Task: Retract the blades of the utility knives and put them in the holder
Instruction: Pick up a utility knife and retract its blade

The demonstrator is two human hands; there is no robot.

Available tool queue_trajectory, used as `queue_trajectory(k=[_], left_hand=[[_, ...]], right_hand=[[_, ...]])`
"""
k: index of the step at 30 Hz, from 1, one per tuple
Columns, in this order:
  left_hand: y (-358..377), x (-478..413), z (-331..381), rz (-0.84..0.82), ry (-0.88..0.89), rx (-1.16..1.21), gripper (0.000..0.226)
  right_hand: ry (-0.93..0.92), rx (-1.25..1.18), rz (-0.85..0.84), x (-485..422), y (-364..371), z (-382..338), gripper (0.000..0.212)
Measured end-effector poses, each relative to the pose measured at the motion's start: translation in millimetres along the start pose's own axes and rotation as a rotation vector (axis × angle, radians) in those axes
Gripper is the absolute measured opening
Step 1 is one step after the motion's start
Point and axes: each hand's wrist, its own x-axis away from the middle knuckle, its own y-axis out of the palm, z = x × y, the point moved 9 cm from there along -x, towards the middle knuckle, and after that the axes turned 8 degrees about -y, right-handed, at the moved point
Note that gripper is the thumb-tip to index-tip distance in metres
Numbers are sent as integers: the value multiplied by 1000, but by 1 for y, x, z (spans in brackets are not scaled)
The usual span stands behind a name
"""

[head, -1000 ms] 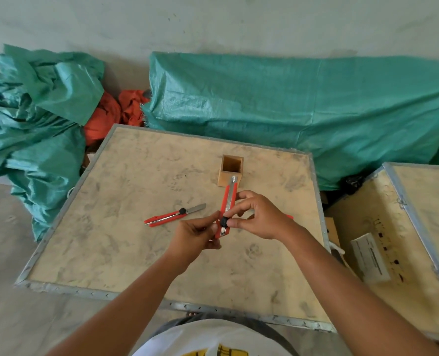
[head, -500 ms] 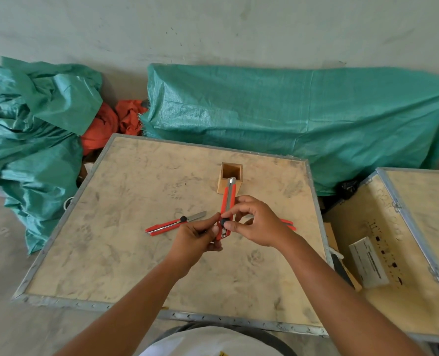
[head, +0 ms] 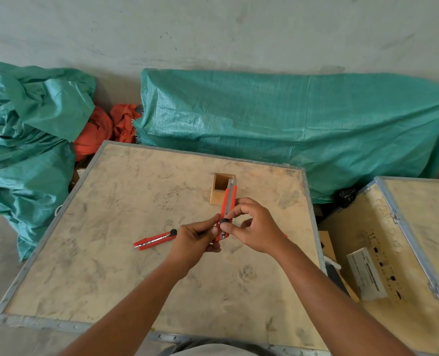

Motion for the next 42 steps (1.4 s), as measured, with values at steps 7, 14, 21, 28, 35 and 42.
queue_trajectory(k=[7, 14, 21, 28, 35, 42], left_hand=[[3, -62, 16, 77, -9, -98, 35], [-3, -152, 40, 176, -20, -237, 31], [-17, -212, 28, 270, -66, -573, 70], [-11, -237, -7, 197, -152, -691, 67], [-15, -238, -5, 201, -104, -637, 58], [-30, -217, -6, 222, -136, -471, 76]], right_hand=[[82, -117, 164, -51, -38, 37, 20], [96, -96, 268, -126, -59, 82, 30], [123, 60, 374, -162, -58, 124, 26], [152, 185, 304, -164, -32, 145, 27], [120, 244, 234, -162, -9, 141, 28], [134, 213, 263, -143, -9, 132, 34]])
